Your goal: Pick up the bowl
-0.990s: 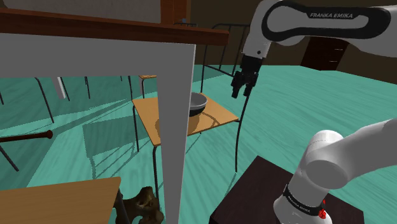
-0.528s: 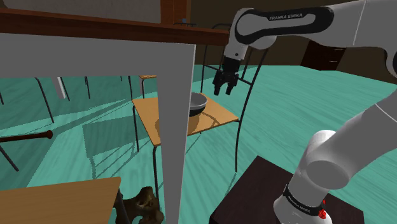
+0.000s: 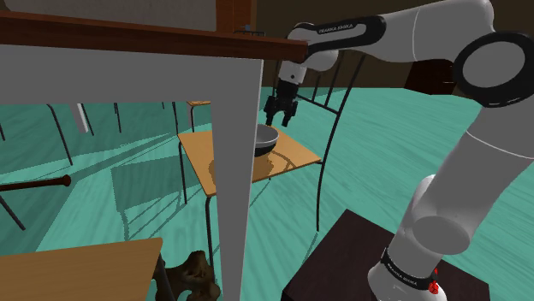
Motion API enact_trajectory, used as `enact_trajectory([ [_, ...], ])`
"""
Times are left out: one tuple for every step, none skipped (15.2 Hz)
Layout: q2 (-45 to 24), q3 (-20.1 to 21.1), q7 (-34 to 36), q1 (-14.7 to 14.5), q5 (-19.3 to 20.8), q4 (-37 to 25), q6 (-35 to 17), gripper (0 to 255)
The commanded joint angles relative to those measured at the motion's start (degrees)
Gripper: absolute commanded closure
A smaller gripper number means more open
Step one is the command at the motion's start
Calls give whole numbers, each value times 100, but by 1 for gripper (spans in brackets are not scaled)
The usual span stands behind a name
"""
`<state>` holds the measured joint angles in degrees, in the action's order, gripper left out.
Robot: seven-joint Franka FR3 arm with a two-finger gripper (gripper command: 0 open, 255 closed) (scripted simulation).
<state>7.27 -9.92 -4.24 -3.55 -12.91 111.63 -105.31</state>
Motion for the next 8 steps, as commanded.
enact_trajectory([
  [-556,-52,-113,0,-178,-528,13,0],
  [-578,-50,-118,5,-186,-549,14,0],
  [-583,-47,-136,5,-192,-479,-59,0],
  [-589,-45,-154,5,-199,-410,-132,0],
  [-597,-44,-172,4,-206,-343,-204,0],
  [-606,-43,-191,3,-214,-277,-277,0],
  [-616,-42,-210,2,-223,-212,-349,0],
  [-627,-41,-229,0,-232,-149,-421,0],
])
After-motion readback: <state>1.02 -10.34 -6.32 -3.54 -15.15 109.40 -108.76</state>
